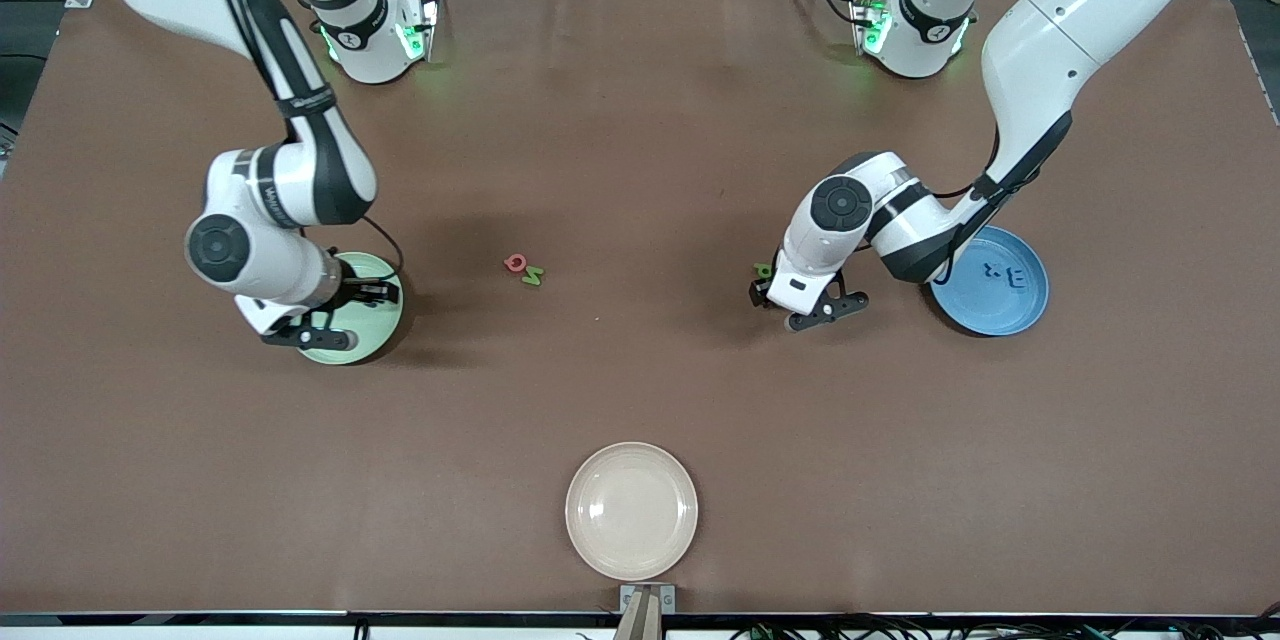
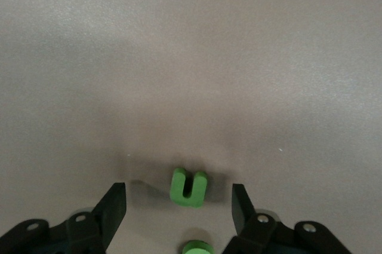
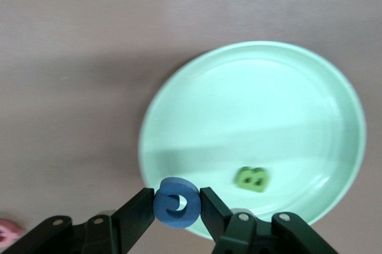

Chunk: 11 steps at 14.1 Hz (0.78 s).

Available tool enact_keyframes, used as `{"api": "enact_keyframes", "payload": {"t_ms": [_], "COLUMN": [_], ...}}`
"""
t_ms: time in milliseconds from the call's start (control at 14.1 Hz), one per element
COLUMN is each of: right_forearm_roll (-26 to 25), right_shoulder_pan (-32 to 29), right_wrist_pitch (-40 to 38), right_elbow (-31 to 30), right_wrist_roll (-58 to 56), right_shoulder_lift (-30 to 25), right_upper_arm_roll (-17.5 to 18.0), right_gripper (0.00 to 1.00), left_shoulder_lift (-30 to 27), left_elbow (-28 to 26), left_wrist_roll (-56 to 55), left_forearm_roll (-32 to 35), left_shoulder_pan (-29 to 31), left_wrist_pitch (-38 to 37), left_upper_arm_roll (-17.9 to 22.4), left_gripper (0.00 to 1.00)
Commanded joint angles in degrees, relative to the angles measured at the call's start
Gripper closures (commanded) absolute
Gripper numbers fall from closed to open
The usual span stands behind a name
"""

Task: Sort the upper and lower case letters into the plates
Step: 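Drop the c in the green plate while the left gripper grasps green u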

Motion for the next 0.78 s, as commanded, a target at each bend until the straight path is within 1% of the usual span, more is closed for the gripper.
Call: {"api": "enact_keyframes", "payload": {"t_ms": [0, 283, 354, 425, 496, 566, 637, 708], "right_forearm_roll": [-0.9, -1.0, -1.0, -1.0, -1.0, -1.1, -1.0, -1.0], "right_shoulder_pan": [-1.8, -2.5, -2.5, -2.5, -2.5, -2.5, -2.5, -2.5], "right_wrist_pitch": [1.1, 3.9, 3.9, 3.8, 3.8, 3.7, 3.4, 3.2], "right_elbow": [-0.8, -1.0, -1.0, -1.1, -1.1, -1.1, -1.0, -1.0], "right_wrist_roll": [-1.3, -1.4, -1.3, -1.3, -1.3, -1.3, -1.4, -1.4], "right_shoulder_lift": [0.1, 3.4, 3.6, 3.6, 3.6, 3.6, 3.6, 3.5], "right_upper_arm_roll": [1.0, 1.0, 1.0, 1.0, 1.0, 1.0, 1.0, 1.0], "right_gripper": [1.00, 0.98, 0.98, 0.93, 0.76, 0.28, 0.00, 0.00], "left_shoulder_lift": [0.6, 1.3, 1.4, 1.5, 1.7, 1.7, 1.6, 1.3], "left_elbow": [0.9, 1.0, 1.2, 1.2, 1.2, 1.2, 1.2, 1.3], "left_wrist_roll": [-0.8, -0.9, -0.9, -0.9, -0.9, -0.9, -1.0, -1.4], "left_forearm_roll": [0.6, 2.1, 2.1, 2.2, 2.2, 2.2, 2.1, 2.2], "left_shoulder_pan": [-0.5, -0.6, -0.6, -0.6, -0.7, -0.7, -0.9, -0.8], "left_wrist_pitch": [0.5, 0.6, 0.6, 0.6, 0.6, 0.6, 0.5, 0.5], "left_upper_arm_roll": [0.4, 0.4, 0.4, 0.4, 0.5, 0.7, 0.9, 1.0], "left_gripper": [0.43, 0.59, 0.64, 0.71, 0.77, 0.82, 0.87, 0.90]}}
